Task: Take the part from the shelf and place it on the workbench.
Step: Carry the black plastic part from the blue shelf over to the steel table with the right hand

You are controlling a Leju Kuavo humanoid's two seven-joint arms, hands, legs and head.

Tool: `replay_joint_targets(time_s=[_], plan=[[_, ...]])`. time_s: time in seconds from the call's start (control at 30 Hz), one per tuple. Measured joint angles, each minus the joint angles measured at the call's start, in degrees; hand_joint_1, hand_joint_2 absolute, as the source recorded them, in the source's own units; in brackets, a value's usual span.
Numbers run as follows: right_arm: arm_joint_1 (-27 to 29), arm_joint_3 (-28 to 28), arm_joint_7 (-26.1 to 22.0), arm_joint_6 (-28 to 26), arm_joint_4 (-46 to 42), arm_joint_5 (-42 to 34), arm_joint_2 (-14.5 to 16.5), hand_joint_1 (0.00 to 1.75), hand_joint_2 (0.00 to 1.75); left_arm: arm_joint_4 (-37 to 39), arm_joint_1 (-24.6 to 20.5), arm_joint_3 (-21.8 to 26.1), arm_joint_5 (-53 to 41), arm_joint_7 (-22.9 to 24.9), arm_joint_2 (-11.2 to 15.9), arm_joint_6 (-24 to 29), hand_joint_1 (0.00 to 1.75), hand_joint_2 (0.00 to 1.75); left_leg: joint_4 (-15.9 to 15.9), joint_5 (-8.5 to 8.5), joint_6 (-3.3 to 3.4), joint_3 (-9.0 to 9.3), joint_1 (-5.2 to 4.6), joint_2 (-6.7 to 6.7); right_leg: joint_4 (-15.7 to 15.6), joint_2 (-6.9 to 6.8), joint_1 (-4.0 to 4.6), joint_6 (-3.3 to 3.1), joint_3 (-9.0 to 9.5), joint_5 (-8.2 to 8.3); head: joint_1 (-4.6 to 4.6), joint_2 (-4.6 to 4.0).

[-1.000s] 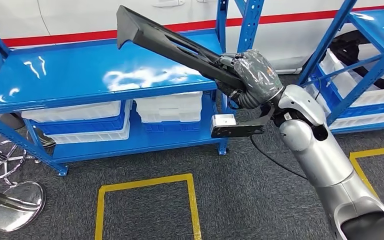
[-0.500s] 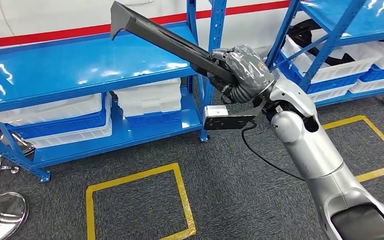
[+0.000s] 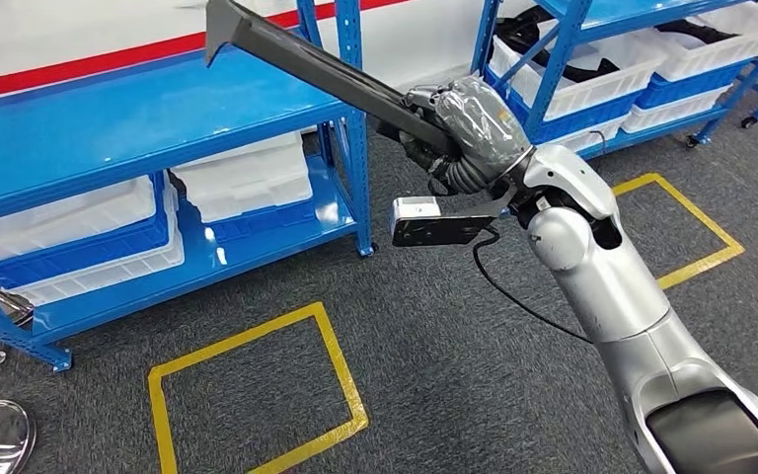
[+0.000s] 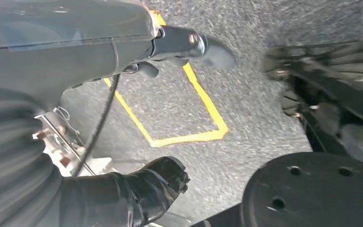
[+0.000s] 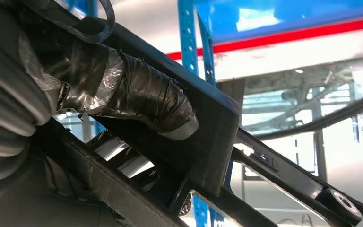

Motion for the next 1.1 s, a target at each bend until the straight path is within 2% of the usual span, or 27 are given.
replay_joint_targets(time_s=[0.03,0.07,0.1,0.13,0.17,0.2,0.27,0.3,0.33,0.37,0.4,0.43,0.47,0.5,0.53,0.6,0.67,0.73,0.8,0.83,0.87,0.93,0.97,1.0,1.03,1.07,1.1], plan=[[0.0,0.13,0.0,0.07,0.05,0.0,0.02,1.75,1.75,0.0,-0.09,0.0,-0.15,-0.04,0.1,-0.02,0.0,1.75,-1.17,1.74,-0.02,1.66,0.12,-0.14,0.25,0.57,-0.09,0.21,-1.1,0.69,0.0,0.0],[0.0,0.26,0.0,0.11,0.09,0.0,0.02,1.75,1.75,0.0,-0.17,0.0,-0.25,-0.08,0.2,-0.03,0.0,1.75,-4.18,3.22,-0.01,4.28,0.31,-0.7,0.55,1.15,-0.2,0.48,-2.11,1.35,0.0,0.0],[-0.02,0.37,0.0,0.12,0.11,0.0,0.03,1.75,1.75,-0.01,-0.22,0.0,-0.33,-0.1,0.3,-0.04,0.0,1.75,-8.53,3.49,0.04,7.47,0.43,-1.8,0.88,1.73,-0.24,0.82,-3.04,1.94,-0.01,0.0],[0.0,0.45,0.01,0.12,0.11,0.0,0.07,1.75,1.75,-0.01,-0.24,0.0,-0.4,-0.11,0.37,-0.04,0.0,1.75,-12.59,2.99,0.17,10.28,0.52,-2.88,1.14,2.24,-0.24,1.16,-3.71,2.51,0.01,0.0],[-0.01,0.52,0.01,0.12,0.11,0.01,0.09,1.75,1.75,-0.01,-0.22,0.0,-0.45,-0.13,0.41,-0.06,0.0,1.75,-15.62,2.17,0.29,12.16,0.53,-3.74,1.26,2.74,-0.23,1.51,-4.1,3.11,0.04,0.0],[-0.03,0.56,0.01,0.13,0.11,0.01,0.12,1.75,1.75,-0.01,-0.23,0.0,-0.51,-0.14,0.44,-0.09,0.0,1.75,-17.22,1.5,0.46,13.02,0.39,-4.06,1.19,3.22,-0.21,1.87,-4.33,3.75,0.04,0.0],[-0.04,0.62,-0.02,0.15,0.16,-0.01,0.02,1.75,1.75,-0.01,-0.35,0.01,-0.57,-0.17,0.49,-0.14,0.0,1.75,-17.49,2.18,1.08,12.38,0.34,-2.96,0.91,3.82,-0.22,2.55,-4.65,4.62,0.08,0.0],[-0.07,0.63,-0.02,0.16,0.19,-0.01,-0.06,1.75,1.75,-0.01,-0.44,0.01,-0.59,-0.17,0.52,-0.16,0.0,1.75,-17.5,2.76,1.6,11.92,0.35,-2.26,1.45,3.29,-0.23,2.8,-5.12,3.77,0.1,0.0],[-0.09,0.63,-0.02,0.17,0.23,-0.01,-0.15,1.75,1.75,0.0,-0.49,0.01,-0.6,-0.17,0.54,-0.16,0.0,1.75,-17.59,3.47,2.13,11.28,0.36,-1.49,3.08,2.33,-0.24,3.01,-5.83,1.7,0.14,0.0],[-0.12,0.66,-0.02,0.18,0.26,-0.01,-0.21,1.75,1.75,0.0,-0.5,0.02,-0.61,-0.17,0.56,-0.17,0.0,1.75,-17.58,4.17,2.56,10.57,0.3,-0.76,5.89,1.05,-0.32,3.18,-6.74,-1.33,0.16,0.0],[-0.13,0.68,-0.02,0.18,0.26,-0.01,-0.2,1.75,1.75,0.0,-0.47,0.01,-0.62,-0.17,0.57,-0.17,0.0,1.75,-17.51,4.85,2.84,9.73,0.12,-0.09,9.77,0.09,-0.36,3.41,-7.76,-4.55,0.18,0.0],[-0.11,0.73,-0.02,0.18,0.27,-0.01,-0.19,1.75,1.75,0.0,-0.43,0.01,-0.62,-0.17,0.61,-0.17,0.0,1.75,-17.42,5.51,2.98,8.8,-0.06,0.61,13.89,-0.39,-0.41,3.62,-8.59,-6.9,0.17,0.0],[-0.08,0.79,-0.01,0.18,0.29,-0.01,-0.18,1.75,1.75,0.0,-0.4,0.01,-0.62,-0.17,0.63,-0.17,0.0,1.75,-17.3,6.13,3.05,7.84,-0.22,1.28,17.23,-0.58,-0.44,3.74,-8.93,-7.8,0.18,0.0],[-0.06,0.87,0.0,0.18,0.34,-0.01,-0.18,1.75,1.75,0.0,-0.39,0.0,-0.63,-0.17,0.66,-0.17,0.0,1.75,-17.15,6.71,3.07,6.87,-0.41,1.94,19.06,-0.65,-0.43,3.74,-8.48,-7.37,0.17,0.0],[-0.05,0.96,0.01,0.18,0.4,-0.01,-0.18,1.75,1.75,0.0,-0.4,0.0,-0.63,-0.17,0.68,-0.17,0.0,1.75,-16.99,7.22,3.07,5.96,-0.62,2.53,18.79,-0.75,-0.34,3.56,-7.03,-6.0,0.18,0.0],[-0.06,1.09,0.03,0.18,0.5,-0.01,-0.2,1.75,1.75,0.0,-0.45,0.01,-0.66,-0.17,0.68,-0.17,0.0,1.75,-16.71,8.03,3.04,4.61,-0.97,3.36,14.19,-1.32,0.0,2.83,-2.38,-3.6,0.18,0.0],[-0.16,1.11,0.06,0.18,0.52,-0.01,-0.19,1.75,1.75,-0.01,-0.44,0.02,-0.68,-0.17,0.66,-0.19,0.0,1.75,-16.56,8.63,2.89,4.02,-1.15,4.04,6.61,-3.01,0.68,1.75,3.27,-4.72,0.15,0.0],[-0.36,1.12,0.03,0.19,0.51,-0.04,-0.11,1.75,1.75,-0.02,-0.4,0.03,-0.76,-0.17,0.64,-0.21,0.0,1.75,-16.7,9.43,2.47,3.83,-1.06,4.96,1.19,-4.08,1.44,0.91,6.62,-6.35,0.16,0.0],[-0.52,1.14,0.01,0.23,0.56,-0.09,-0.09,1.75,1.75,-0.02,-0.51,0.04,-0.9,-0.17,0.67,-0.21,0.0,1.75,-17.0,10.2,1.89,3.7,-0.89,5.63,-0.58,-3.58,1.67,0.19,6.79,-5.59,0.19,0.0],[-0.6,1.15,0.01,0.26,0.61,-0.12,-0.1,1.75,1.75,-0.01,-0.63,0.04,-0.98,-0.17,0.68,-0.22,0.0,1.75,-16.85,9.84,1.54,3.47,-0.78,4.99,-1.23,-3.25,1.57,-0.24,6.54,-4.73,0.2,0.0],[-0.67,1.18,0.02,0.29,0.66,-0.14,-0.1,1.75,1.75,-0.01,-0.69,0.04,-1.07,-0.17,0.68,-0.22,0.0,1.75,-15.95,8.51,1.24,3.01,-0.71,3.78,-1.87,-2.93,1.36,-0.68,6.16,-3.83,0.18,0.0],[-0.82,1.25,0.03,0.34,0.76,-0.23,0.01,1.75,1.75,-0.01,-0.56,0.05,-1.27,-0.15,0.68,-0.24,0.0,1.75,-10.89,3.35,0.67,1.46,-0.47,0.92,-2.35,-2.09,1.11,-1.17,4.72,-2.13,0.17,0.0],[-0.86,1.31,0.03,0.37,0.82,-0.28,0.07,1.75,1.75,-0.01,-0.43,0.07,-1.37,-0.13,0.68,-0.23,0.0,1.75,-7.14,0.81,0.47,0.63,-0.36,0.24,-2.23,-1.55,1.06,-1.24,3.74,-1.42,0.16,0.0],[-0.86,1.37,0.04,0.4,0.91,-0.34,0.11,1.75,1.75,-0.01,-0.35,0.11,-1.44,-0.11,0.7,-0.24,0.0,1.75,-3.74,-0.59,0.24,0.08,-0.25,0.01,-2.02,-0.98,0.99,-1.14,2.72,-0.76,0.16,0.0],[-0.86,1.43,0.04,0.44,1.02,-0.39,0.12,1.75,1.75,-0.01,-0.33,0.17,-1.5,-0.09,0.72,-0.25,0.0,1.75,-1.62,-0.55,-0.01,0.15,-0.1,-0.03,-1.69,-0.42,0.83,-0.94,1.65,-0.15,0.15,0.0],[-0.86,1.49,0.04,0.47,1.14,-0.46,0.13,1.75,1.75,-0.01,-0.36,0.25,-1.58,-0.08,0.73,-0.25,0.0,1.75,-1.36,0.74,-0.28,1.06,0.11,-0.06,-1.22,0.13,0.57,-0.63,0.5,0.41,0.15,0.0],[-0.86,1.52,0.04,0.5,1.25,-0.54,0.13,1.75,1.75,-0.01,-0.43,0.35,-1.7,-0.08,0.74,-0.26,0.0,1.75,-3.14,2.47,-0.64,2.93,0.42,-0.29,-0.6,0.65,0.25,-0.24,-0.66,0.87,0.15,0.0]])
